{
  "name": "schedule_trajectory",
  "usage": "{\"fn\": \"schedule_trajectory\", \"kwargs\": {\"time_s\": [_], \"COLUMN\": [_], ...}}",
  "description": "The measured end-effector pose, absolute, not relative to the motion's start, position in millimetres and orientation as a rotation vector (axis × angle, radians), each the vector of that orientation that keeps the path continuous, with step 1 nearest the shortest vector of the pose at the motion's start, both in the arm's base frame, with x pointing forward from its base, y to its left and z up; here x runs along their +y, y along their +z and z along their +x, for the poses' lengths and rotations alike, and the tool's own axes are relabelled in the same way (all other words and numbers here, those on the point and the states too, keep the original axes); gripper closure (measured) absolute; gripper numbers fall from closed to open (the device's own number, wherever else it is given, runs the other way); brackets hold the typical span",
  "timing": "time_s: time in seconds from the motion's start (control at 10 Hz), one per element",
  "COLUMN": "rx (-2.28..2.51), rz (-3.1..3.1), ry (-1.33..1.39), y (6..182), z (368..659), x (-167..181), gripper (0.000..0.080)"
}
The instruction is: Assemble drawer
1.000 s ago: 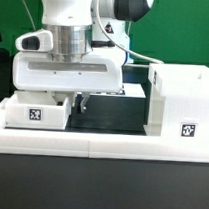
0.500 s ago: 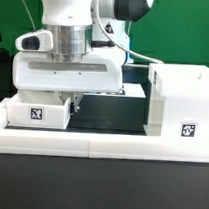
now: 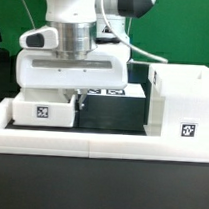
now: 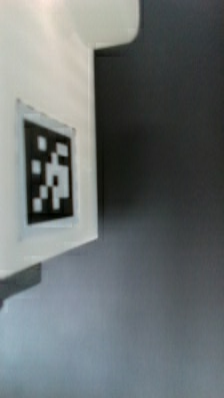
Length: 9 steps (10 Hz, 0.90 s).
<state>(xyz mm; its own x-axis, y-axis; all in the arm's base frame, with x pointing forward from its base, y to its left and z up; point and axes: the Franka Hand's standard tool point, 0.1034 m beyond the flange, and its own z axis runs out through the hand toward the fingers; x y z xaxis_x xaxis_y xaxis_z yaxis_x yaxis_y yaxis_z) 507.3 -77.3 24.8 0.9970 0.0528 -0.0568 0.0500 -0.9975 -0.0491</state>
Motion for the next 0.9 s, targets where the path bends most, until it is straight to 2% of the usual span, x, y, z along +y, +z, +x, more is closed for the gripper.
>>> {"fn": "schedule_trajectory", "kwargs": {"time_s": [0.1, 0.3, 0.9], "rx": [-0.147, -0.167, -0.948], "rz": [-3.084, -3.084, -2.967], "ry": [0.092, 0.092, 0.04], "y": [30.6, 27.6, 27.2], "z": [511.3, 509.8, 513.5], "x": [-72.8, -74.1, -72.6], "gripper": [0.0757, 0.0757, 0.0757]}}
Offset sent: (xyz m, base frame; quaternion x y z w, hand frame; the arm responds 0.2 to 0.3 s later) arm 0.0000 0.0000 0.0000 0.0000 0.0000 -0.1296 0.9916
